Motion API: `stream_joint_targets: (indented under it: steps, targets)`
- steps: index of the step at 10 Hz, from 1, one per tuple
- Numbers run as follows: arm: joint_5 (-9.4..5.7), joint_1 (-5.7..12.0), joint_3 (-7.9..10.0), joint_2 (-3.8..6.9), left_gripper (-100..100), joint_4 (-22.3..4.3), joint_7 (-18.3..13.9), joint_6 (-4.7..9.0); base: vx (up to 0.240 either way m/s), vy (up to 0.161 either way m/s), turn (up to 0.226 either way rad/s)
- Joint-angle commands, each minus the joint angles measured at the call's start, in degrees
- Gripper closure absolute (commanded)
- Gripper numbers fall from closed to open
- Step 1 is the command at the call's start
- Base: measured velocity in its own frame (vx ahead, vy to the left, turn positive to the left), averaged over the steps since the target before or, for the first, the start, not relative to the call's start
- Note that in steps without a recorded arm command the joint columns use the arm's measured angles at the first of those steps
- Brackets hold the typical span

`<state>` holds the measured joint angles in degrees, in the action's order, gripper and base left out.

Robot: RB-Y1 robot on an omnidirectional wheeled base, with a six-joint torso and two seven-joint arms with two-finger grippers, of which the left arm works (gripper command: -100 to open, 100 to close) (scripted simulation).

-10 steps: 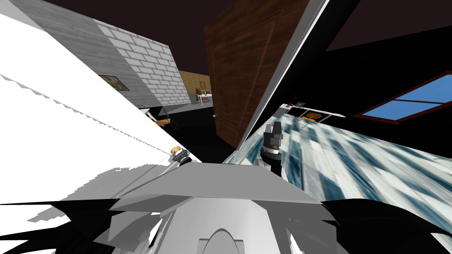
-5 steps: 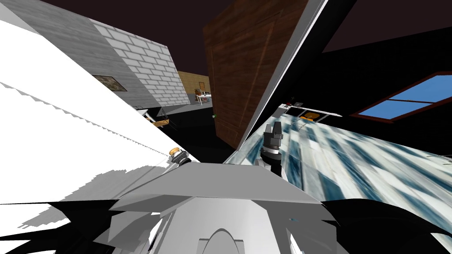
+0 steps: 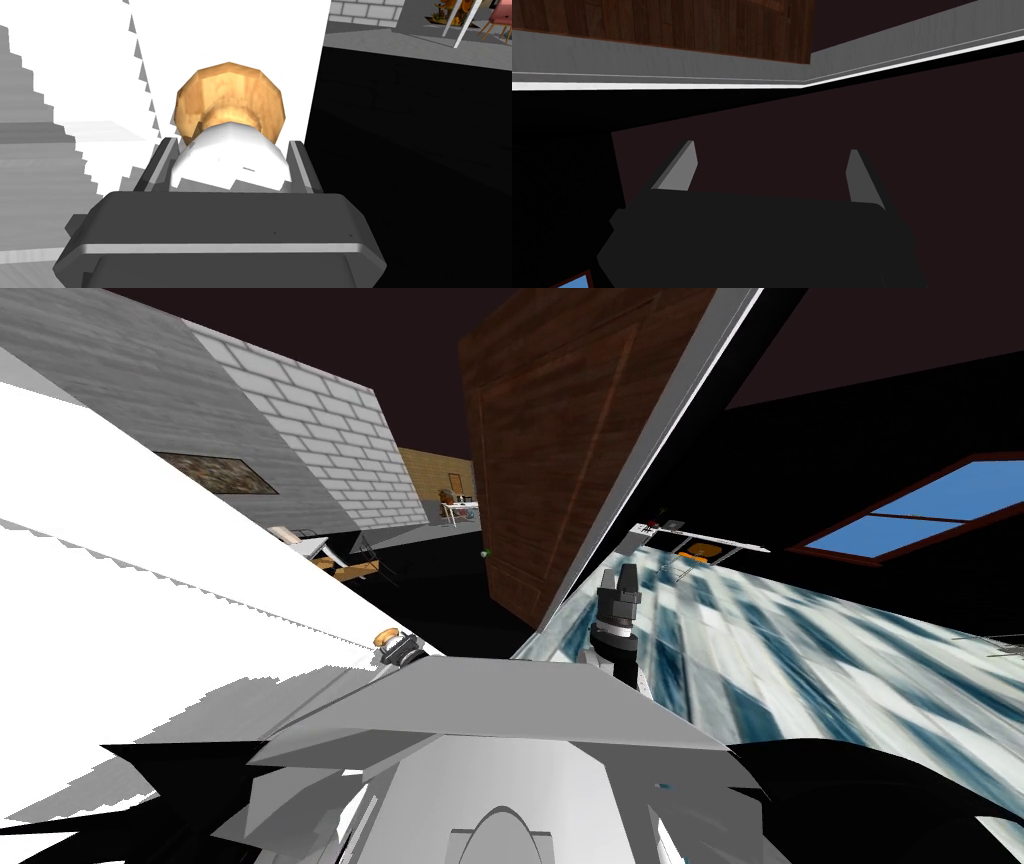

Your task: Push the door open

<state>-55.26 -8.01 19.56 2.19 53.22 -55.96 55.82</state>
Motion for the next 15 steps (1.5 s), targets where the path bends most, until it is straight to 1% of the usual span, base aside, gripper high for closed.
stream_joint_targets:
  steps: [1,2,3,4,6,7,8,9,10,11,12,13,14,15]
  targets:
    - [-0.6,-1.11,1.02,0.05,100,1.66,0.72,-0.08,0.046,0.026,-0.023]
    - [-1.62,-1.89,2.25,-0.57,100,2.4,1.11,0.17,0.092,0.071,-0.114]
    - [-1.62,-1.89,2.25,-0.57,100,2.4,1.11,0.17,0.097,0.059,-0.055]
    - [-2.45,-2.53,3.25,-1.17,100,3.01,1.42,0.37,0.117,0.057,-0.035]
    - [-3.64,-3.44,4.69,-2.23,100,3.87,1.88,0.66,0.155,0.079,-0.068]
    - [-3.64,-3.44,4.69,-2.23,100,3.87,1.88,0.66,0.108,0.059,0.003]
    - [-3.46,-3.03,4.47,-2.01,100,2.67,1.35,0.96,0.036,0.028,0.017]
    - [-4.47,-3.26,5.61,-0.72,100,2.8,1.65,1.25,0.091,0.108,0.03]
    - [-4.76,-3.31,5.92,-0.46,100,2.81,1.73,1.33,0.155,0.136,0.054]
    - [-5.4,-3.44,6.61,-0.06,100,2.82,1.91,1.49,0.193,0.146,0.075]
    - [-5.74,-3.5,6.98,0.08,100,2.82,2.0,1.58,0.142,0.143,0.056]
    - [-6.44,-3.64,7.73,0.19,100,2.84,2.19,1.75,0.117,0.157,0.046]
    - [-6.79,-3.71,8.11,0.17,100,2.84,2.29,1.84,0.134,0.149,0.03]
    - [-7.45,-3.83,8.82,-0.04,100,2.85,2.47,2.01,0.149,0.133,0.056]
